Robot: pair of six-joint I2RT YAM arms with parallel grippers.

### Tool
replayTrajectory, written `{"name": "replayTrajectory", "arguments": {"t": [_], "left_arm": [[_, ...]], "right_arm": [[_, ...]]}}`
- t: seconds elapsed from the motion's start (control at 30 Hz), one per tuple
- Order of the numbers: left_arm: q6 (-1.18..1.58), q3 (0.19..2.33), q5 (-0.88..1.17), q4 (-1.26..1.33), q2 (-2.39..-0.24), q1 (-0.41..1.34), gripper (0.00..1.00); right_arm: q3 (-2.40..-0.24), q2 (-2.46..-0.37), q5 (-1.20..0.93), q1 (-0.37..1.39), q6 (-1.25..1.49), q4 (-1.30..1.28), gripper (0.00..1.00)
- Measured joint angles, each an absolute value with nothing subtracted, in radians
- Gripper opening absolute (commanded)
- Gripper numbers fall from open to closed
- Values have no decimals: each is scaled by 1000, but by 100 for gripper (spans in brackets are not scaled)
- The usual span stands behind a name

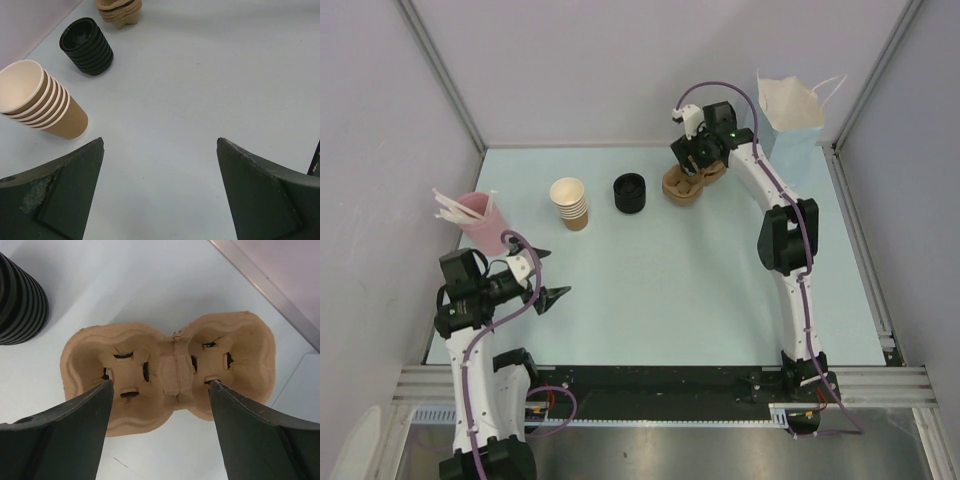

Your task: Pack the takeout coffee

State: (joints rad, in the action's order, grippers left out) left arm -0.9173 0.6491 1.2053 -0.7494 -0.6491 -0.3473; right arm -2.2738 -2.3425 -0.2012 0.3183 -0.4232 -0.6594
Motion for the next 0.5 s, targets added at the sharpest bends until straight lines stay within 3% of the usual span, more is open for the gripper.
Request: {"name": "replayTrajectory", "arguments": {"t": [0.5], "left_arm": [[-918,649,1201,-750,-681,-347,100]], "right_arm": [[-2274,-2412,-246,285,-490,-661,80]]}}
